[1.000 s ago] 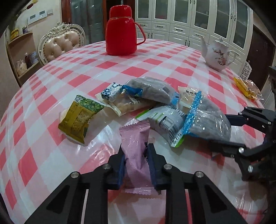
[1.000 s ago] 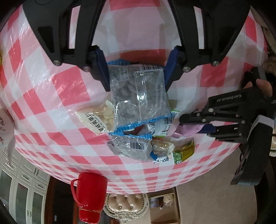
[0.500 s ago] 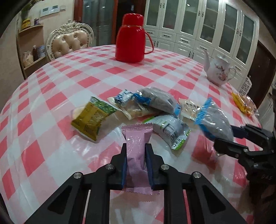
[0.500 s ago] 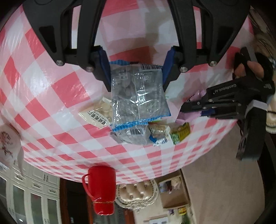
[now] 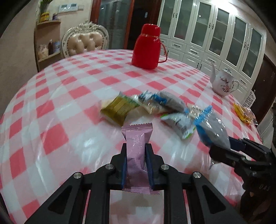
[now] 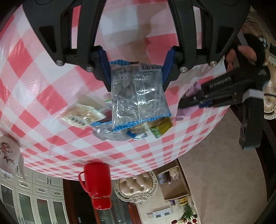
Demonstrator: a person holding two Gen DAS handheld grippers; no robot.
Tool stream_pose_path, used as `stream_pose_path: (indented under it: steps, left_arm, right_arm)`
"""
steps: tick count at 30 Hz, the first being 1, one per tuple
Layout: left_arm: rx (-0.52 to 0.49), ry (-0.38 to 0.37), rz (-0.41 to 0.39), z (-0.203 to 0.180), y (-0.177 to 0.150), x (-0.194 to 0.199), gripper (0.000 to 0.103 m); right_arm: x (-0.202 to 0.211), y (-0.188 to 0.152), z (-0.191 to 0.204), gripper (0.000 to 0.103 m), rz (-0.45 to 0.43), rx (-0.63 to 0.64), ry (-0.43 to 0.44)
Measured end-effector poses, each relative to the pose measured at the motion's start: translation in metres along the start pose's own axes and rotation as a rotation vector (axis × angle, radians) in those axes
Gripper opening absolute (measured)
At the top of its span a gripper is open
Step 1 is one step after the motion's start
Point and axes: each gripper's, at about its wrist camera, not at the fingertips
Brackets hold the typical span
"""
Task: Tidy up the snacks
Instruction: 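Grasp the second pink cake with the left gripper while the right gripper grasps the clear nut bag, then carry the pink cake and clear nut bag toward the box with both grippers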
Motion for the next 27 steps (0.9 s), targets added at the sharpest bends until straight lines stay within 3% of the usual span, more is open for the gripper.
stream_pose_path:
  steps: [19, 27]
  left_arm:
    - [0.098, 0.129, -0.098, 0.093, -0.034, 0.085, 0.020]
    - [0.170, 0.249, -0.125, 0.152, -0.054, 0.120, 0.020]
  right_arm:
    - [-0.035, -0.006, 0.113, 0.057, 0.032, 0.073, 0.131]
    - [-0.064, -0.003, 0.201, 0.057, 0.060, 0.202, 0.231]
Point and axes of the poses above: each gripper's, at about its wrist camera, not at the fingertips, and x roughly against the way its jaws point, z to its left, y to its top, and after that the axes turned 1 degree about -z, right-handed
